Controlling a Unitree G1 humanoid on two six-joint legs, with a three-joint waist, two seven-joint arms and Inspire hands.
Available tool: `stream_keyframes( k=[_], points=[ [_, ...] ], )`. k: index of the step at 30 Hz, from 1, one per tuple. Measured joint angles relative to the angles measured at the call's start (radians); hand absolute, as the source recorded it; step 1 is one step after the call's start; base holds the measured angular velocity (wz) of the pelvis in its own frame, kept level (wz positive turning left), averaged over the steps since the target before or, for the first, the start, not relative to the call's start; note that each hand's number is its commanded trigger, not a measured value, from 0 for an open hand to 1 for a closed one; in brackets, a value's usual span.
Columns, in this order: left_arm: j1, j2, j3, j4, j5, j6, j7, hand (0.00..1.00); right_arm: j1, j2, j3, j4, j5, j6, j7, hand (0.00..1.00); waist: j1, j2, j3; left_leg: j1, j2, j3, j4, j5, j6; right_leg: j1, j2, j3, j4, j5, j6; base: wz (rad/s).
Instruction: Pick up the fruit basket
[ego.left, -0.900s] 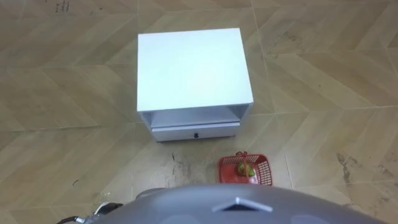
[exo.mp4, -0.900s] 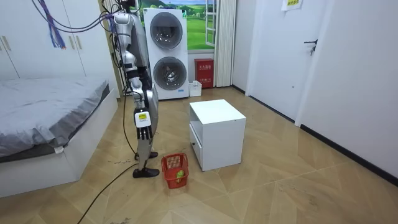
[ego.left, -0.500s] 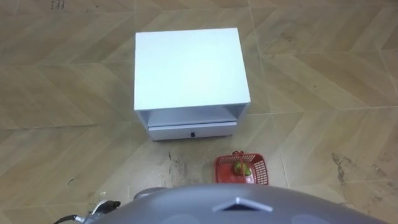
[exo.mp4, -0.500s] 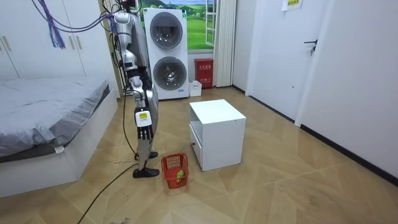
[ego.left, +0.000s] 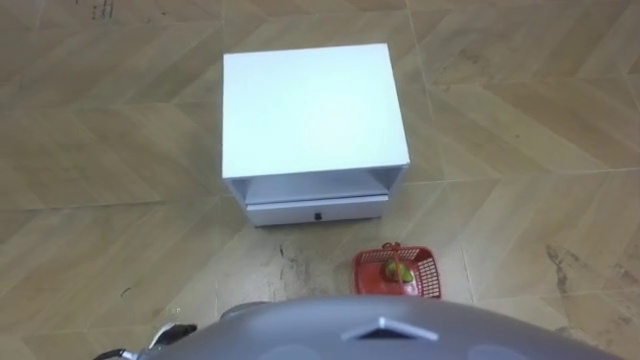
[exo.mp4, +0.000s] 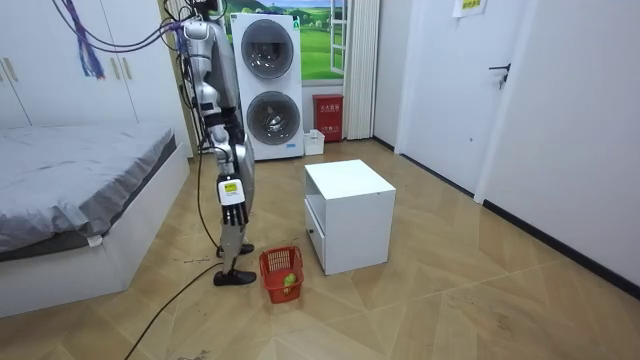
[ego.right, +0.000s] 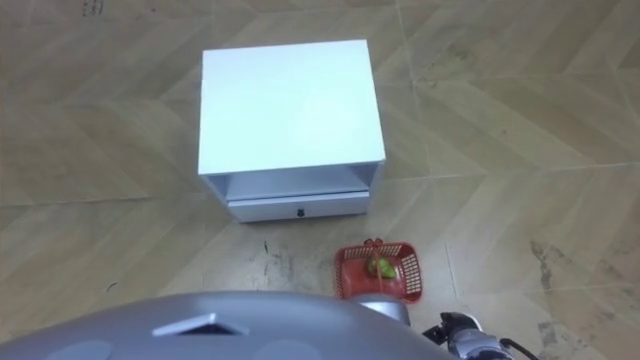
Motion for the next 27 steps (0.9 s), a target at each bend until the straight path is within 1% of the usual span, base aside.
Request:
stream_keyframes(
  k=[3,4,5,6,7,9,10,11,12,13,14,15,16,17,18,19,20,21,22,23,24,25,26,27],
  points=[
    [0.0,0.0,-0.001,0.0,0.0,0.004,0.0,0.0,0.0,0.0,0.001,-0.002,0.0,0.0,-0.007,0.0,-0.002,-0.001,-0.0007,-0.006,-0.001,0.0,0.006,0.0,0.0,-0.004,-0.01,-0.006,0.005,-0.002,0.002,0.02],
    [-0.003,0.0,-0.001,-0.001,0.0,0.003,0.0,0.0,-0.001,0.0,0.0,-0.006,0.001,0.0,-0.011,0.0,-0.004,-0.007,-0.0039,-0.019,-0.006,0.001,0.016,0.0,0.0,-0.02,-0.018,-0.011,0.03,-0.013,0.004,0.07],
    [-0.006,0.0,-0.001,-0.001,0.0,0.002,0.001,0.0,-0.001,0.0,0.0,-0.008,0.001,0.0,-0.012,0.0,-0.004,-0.007,-0.0039,-0.026,-0.014,0.003,0.022,0.0,0.0,-0.033,-0.019,-0.012,0.047,-0.021,0.004,0.11],
    [-0.008,0.0,-0.001,-0.001,0.0,-0.004,0.0,0.0,-0.002,-0.002,-0.001,-0.013,0.003,0.0,-0.017,0.0,-0.003,-0.011,-0.006,-0.037,-0.018,0.013,0.031,-0.002,0.004,-0.053,-0.028,-0.018,0.086,-0.036,0.009,0.14],
    [-0.016,0.0,-0.001,-0.003,-0.001,-0.012,0.0,0.0,0.0,-0.004,-0.001,-0.023,0.01,0.001,-0.023,0.0,-0.006,-0.009,-0.0057,-0.052,-0.021,0.026,0.049,-0.007,0.012,-0.074,-0.034,-0.022,0.126,-0.046,0.011,0.14],
    [-0.026,0.0,0.0,-0.004,-0.001,-0.025,0.001,0.0,0.001,-0.004,-0.001,-0.038,0.022,0.0,-0.038,0.0,-0.004,-0.002,-0.0037,-0.073,-0.02,0.044,0.075,-0.01,0.017,-0.108,-0.044,-0.027,0.19,-0.05,0.013,0.13],
    [-0.033,0.001,0.0,-0.003,-0.001,-0.034,0.005,0.0,0.001,-0.004,-0.002,-0.048,0.027,0.0,-0.048,0.0,-0.004,0.003,-0.0015,-0.084,-0.019,0.046,0.088,-0.014,0.023,-0.127,-0.05,-0.029,0.219,-0.05,0.013,0.11],
    [-0.041,0.002,0.001,0.0,0.0,-0.046,0.006,0.0,0.005,-0.004,-0.003,-0.071,0.026,0.002,-0.058,0.0,-0.003,0.004,-0.0012,-0.101,-0.02,0.053,0.105,-0.019,0.032,-0.157,-0.054,-0.031,0.246,-0.05,0.013,0.07],
    [-0.046,0.003,0.002,0.003,0.0,-0.05,0.006,0.0,0.005,-0.004,-0.006,-0.077,0.026,-0.001,-0.061,0.0,-0.003,0.004,-0.001,-0.114,-0.023,0.056,0.117,-0.021,0.035,-0.169,-0.057,-0.032,0.255,-0.05,0.014,-0.05],
    [-0.055,0.006,0.008,0.011,0.0,-0.059,0.005,0.0,0.0,-0.007,-0.015,-0.078,0.029,-0.009,-0.063,0.0,-0.001,0.003,-0.0008,-0.14,-0.034,0.06,0.137,-0.024,0.04,-0.199,-0.066,-0.03,0.272,-0.049,0.015,-0.11],
    [-0.062,0.008,0.01,0.02,0.0,-0.067,0.005,0.0,-0.006,-0.01,-0.021,-0.082,0.036,-0.01,-0.065,0.0,0.001,0.002,-0.0004,-0.156,-0.036,0.069,0.144,-0.024,0.042,-0.221,-0.07,-0.027,0.282,-0.048,0.017,-0.19],
    [-0.072,0.012,0.016,0.036,-0.002,-0.076,0.005,0.0,-0.017,-0.014,-0.023,-0.11,0.047,-0.01,-0.069,0.0,0.0,0.003,-0.0011,-0.195,-0.033,0.075,0.16,-0.021,0.054,-0.25,-0.075,-0.027,0.283,-0.037,0.029,-0.21],
    [-0.074,0.017,0.021,0.038,-0.002,-0.086,0.005,0.0,-0.021,-0.013,-0.035,-0.144,0.056,-0.01,-0.071,0.0,0.001,0.013,-0.0052,-0.236,-0.028,0.092,0.163,-0.016,0.066,-0.272,-0.075,-0.025,0.271,-0.023,0.042,-0.15],
    [-0.077,0.027,0.02,0.038,-0.002,-0.095,0.001,0.0,-0.023,-0.01,-0.037,-0.181,0.078,-0.01,-0.071,0.0,-0.003,0.013,0.0028,-0.269,-0.017,0.131,0.178,-0.015,0.078,-0.306,-0.091,-0.042,0.329,-0.028,0.043,0.03],
    [-0.077,0.032,0.022,0.037,-0.001,-0.099,0.0,0.0,-0.015,-0.009,-0.04,-0.191,0.094,-0.012,-0.071,0.0,-0.007,0.007,0.004,-0.279,-0.017,0.142,0.185,-0.015,0.082,-0.318,-0.108,-0.058,0.402,-0.041,0.041,0.42],
    [-0.075,0.043,0.021,0.038,-0.002,-0.108,-0.003,0.0,-0.002,-0.01,-0.048,-0.193,0.118,-0.011,-0.07,0.0,-0.01,-0.003,0.0023,-0.29,-0.024,0.154,0.192,-0.012,0.09,-0.32,-0.138,-0.063,0.55,-0.052,0.04,0.49],
    [-0.071,0.047,0.02,0.036,-0.004,-0.111,-0.003,0.0,0.0,-0.01,-0.05,-0.193,0.125,-0.011,-0.071,0.0,-0.004,-0.01,0.0011,-0.293,-0.031,0.155,0.193,-0.01,0.093,-0.313,-0.15,-0.055,0.62,-0.051,0.041,0.28],
    [-0.059,0.053,0.02,0.03,-0.012,-0.112,-0.003,0.0,-0.007,-0.012,-0.049,-0.194,0.143,-0.015,-0.072,0.0,0.014,-0.024,-0.0047,-0.309,-0.037,0.168,0.203,-0.007,0.097,-0.294,-0.171,-0.034,0.724,-0.048,0.046,-0.19],
    [-0.047,0.057,0.019,0.018,-0.024,-0.111,-0.003,0.0,-0.026,-0.013,-0.044,-0.195,0.166,-0.024,-0.075,0.0,0.028,-0.033,-0.0065,-0.336,-0.036,0.178,0.226,-0.007,0.097,-0.261,-0.184,-0.02,0.761,-0.038,0.057,-0.24],
    [-0.046,0.061,0.015,0.017,-0.029,-0.11,-0.001,0.0,-0.034,-0.013,-0.038,-0.197,0.183,-0.028,-0.078,0.0,0.028,-0.038,-0.0048,-0.353,-0.035,0.178,0.239,-0.006,0.098,-0.239,-0.19,-0.021,0.757,-0.034,0.06,-0.07],
    [-0.047,0.067,0.009,0.018,-0.049,-0.111,0.002,0.0,-0.047,-0.01,-0.036,-0.214,0.219,-0.038,-0.082,0.0,0.032,-0.045,-0.0046,-0.407,-0.032,0.175,0.28,-0.005,0.099,-0.197,-0.194,-0.019,0.722,-0.03,0.063,0.14],
    [-0.053,0.067,0.009,0.021,-0.063,-0.111,0.01,0.0,-0.06,-0.008,-0.037,-0.232,0.236,-0.052,-0.084,0.0,0.032,-0.05,-0.0062,-0.473,-0.029,0.172,0.331,-0.005,0.099,-0.163,-0.196,-0.017,0.658,-0.031,0.064,0.15],
    [-0.06,0.066,0.009,0.022,-0.065,-0.112,0.016,0.0,-0.079,-0.007,-0.037,-0.241,0.237,-0.057,-0.087,0.0,0.031,-0.057,-0.0088,-0.51,-0.028,0.171,0.357,-0.005,0.099,-0.147,-0.198,-0.014,0.621,-0.032,0.067,0.1],
    [-0.086,0.065,0.006,0.031,-0.081,-0.113,0.028,0.0,-0.1,-0.008,-0.037,-0.265,0.235,-0.065,-0.098,0.0,0.032,-0.059,-0.0072,-0.585,-0.023,0.171,0.42,-0.006,0.1,-0.131,-0.198,0.0,0.534,-0.041,0.078,0.0]
  ],
)
